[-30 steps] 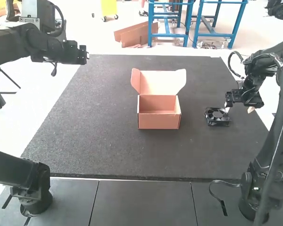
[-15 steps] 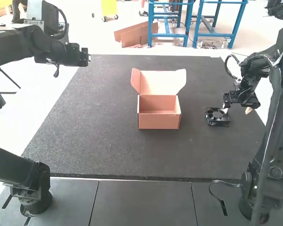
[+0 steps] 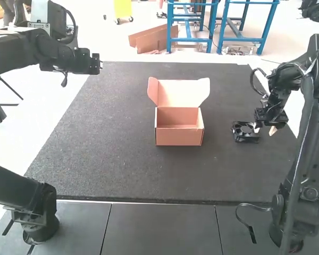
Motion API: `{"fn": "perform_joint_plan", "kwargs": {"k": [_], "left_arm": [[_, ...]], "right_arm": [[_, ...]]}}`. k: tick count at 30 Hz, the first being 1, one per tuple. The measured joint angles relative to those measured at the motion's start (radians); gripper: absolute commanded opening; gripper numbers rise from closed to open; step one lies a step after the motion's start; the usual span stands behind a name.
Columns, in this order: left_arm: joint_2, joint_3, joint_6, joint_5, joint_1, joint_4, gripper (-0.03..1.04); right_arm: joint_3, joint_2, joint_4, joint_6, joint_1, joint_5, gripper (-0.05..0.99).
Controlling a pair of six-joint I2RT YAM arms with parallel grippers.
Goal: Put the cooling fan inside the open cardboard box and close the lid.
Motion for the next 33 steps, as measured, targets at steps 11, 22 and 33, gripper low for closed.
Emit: {"fn": "perform_joint_plan", "kwargs": {"k": [11,22,33], "left_arm": [[0.0,0.0,0.0,0.0,0.0,-0.008,0.97],[0.0,-0.001,0.0,0.0,0.0,-0.027,0.97],[-0.01,-0.069,0.023,0.0,0.0,-0.023,0.97]], "right_arm": [[-0.003,0.001,0.006,0.003,0.006,-0.037,-0.01],[-0.032,-0.043,0.049,0.034,0.005,-0.07,-0.01],[-0.088,-0.397,-0.096,0.098,0.005,-0.175,-0.01]]}}
